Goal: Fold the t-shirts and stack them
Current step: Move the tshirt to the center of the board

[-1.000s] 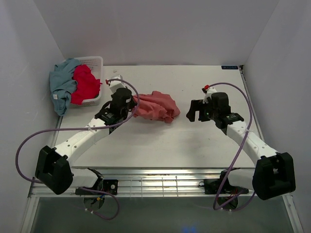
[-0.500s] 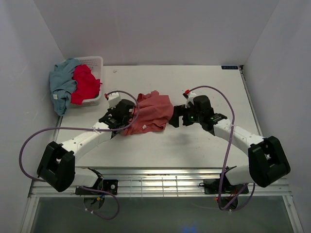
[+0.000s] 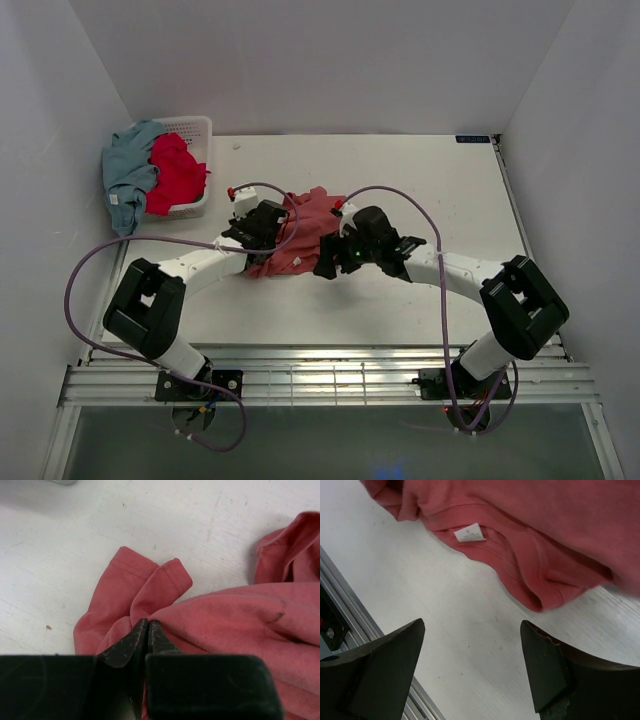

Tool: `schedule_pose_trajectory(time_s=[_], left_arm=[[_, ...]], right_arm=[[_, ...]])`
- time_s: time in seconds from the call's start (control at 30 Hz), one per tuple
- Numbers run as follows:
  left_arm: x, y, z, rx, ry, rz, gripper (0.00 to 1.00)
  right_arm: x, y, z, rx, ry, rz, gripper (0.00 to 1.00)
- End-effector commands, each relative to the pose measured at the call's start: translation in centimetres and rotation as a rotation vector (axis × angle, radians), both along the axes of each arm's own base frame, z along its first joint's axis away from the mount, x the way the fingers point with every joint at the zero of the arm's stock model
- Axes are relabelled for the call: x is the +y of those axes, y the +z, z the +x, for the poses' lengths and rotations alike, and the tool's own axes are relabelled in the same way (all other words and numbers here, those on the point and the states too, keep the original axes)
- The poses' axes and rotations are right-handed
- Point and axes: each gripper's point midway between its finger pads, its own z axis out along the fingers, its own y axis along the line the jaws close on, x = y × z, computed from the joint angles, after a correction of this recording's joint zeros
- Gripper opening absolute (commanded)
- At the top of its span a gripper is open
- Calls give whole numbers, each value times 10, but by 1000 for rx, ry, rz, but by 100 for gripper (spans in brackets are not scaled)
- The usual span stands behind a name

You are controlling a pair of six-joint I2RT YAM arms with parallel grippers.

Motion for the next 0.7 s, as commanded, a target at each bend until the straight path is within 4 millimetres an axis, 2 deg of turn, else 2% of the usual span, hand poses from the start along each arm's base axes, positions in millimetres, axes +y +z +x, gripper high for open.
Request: schedule_pose_trajectory(time_s=[0.0, 0.17, 0.2, 0.27, 0.3, 0.33, 0.37, 0.4, 0.43, 0.47, 0.5, 0.67], left_arm=[[1, 45, 17, -124, 23, -29, 14], [14, 64, 16, -169, 55, -11, 15], [17, 66, 17, -171, 61, -7, 18], [25, 66, 18, -165, 79, 2, 37], [29, 65, 18, -161, 87, 7, 48], [32, 67, 18, -165, 95, 6, 69], [38, 68, 18, -170, 111, 7, 71], [41, 69, 16, -175, 122, 11, 72], [44, 72, 14, -188, 129, 12, 75], [51, 84, 12, -224, 153, 8, 80], [57, 90, 10, -243, 170, 6, 82], [91, 125, -9, -319, 273, 3, 84]], right_arm=[[34, 38, 14, -117, 39, 84, 80], [67, 45, 5, -165, 130, 125, 70], [72, 36, 5, -156, 141, 118, 68], [89, 39, 4, -171, 173, 138, 68], [95, 26, 5, -158, 187, 115, 69], [104, 24, 0, -161, 210, 110, 70], [115, 31, 4, -178, 219, 116, 70], [121, 21, 4, -176, 233, 99, 71], [130, 20, -1, -184, 252, 95, 72], [141, 30, 3, -208, 259, 108, 73], [147, 22, 4, -204, 267, 94, 74], [175, 22, 8, -240, 290, 86, 75]])
